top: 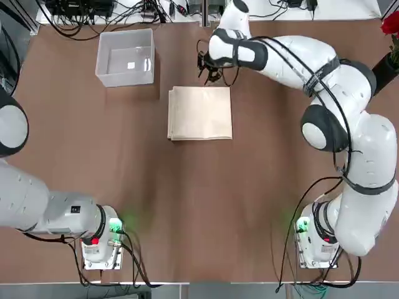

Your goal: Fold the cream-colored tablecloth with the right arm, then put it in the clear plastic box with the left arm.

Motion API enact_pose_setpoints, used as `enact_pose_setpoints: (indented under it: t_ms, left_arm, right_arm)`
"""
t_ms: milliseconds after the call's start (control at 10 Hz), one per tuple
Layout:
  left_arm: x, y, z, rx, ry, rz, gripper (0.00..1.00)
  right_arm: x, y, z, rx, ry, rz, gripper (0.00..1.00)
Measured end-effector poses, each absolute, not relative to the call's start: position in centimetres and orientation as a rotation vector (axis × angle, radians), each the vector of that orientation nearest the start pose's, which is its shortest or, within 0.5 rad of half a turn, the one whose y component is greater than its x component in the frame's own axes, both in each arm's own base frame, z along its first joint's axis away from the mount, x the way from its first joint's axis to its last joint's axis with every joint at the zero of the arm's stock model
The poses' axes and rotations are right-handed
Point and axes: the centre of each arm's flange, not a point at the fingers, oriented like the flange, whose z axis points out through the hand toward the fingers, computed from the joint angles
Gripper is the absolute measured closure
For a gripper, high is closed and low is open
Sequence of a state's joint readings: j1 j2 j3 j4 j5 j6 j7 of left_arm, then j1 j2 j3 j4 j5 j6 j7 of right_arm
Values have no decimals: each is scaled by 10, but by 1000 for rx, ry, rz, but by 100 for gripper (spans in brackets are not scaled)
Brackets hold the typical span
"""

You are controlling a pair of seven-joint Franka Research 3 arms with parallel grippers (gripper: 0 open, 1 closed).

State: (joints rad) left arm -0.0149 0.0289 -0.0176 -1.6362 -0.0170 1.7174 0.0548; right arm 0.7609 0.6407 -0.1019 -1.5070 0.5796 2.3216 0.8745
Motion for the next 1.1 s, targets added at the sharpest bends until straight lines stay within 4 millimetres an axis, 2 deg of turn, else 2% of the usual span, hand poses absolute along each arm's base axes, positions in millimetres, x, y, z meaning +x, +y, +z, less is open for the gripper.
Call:
enact_pose_setpoints:
  t_ms: [200,400,600,800,1100]
  left_arm:
    - [575,-20,590,-3154,135,-82,0]
    - [575,-21,590,-3154,136,-82,0]
    - [575,-21,590,-3154,136,-82,0]
    - [575,-21,590,-3154,136,-82,0]
    - [575,-20,590,-3154,135,-82,0]
  right_arm:
    - [574,449,311,-2653,702,169,55]
    - [584,433,314,-2759,633,151,54]
    - [599,409,331,-2828,530,218,55]
    - [618,370,359,-2863,419,297,55]
    - [636,297,404,-2930,331,314,52]
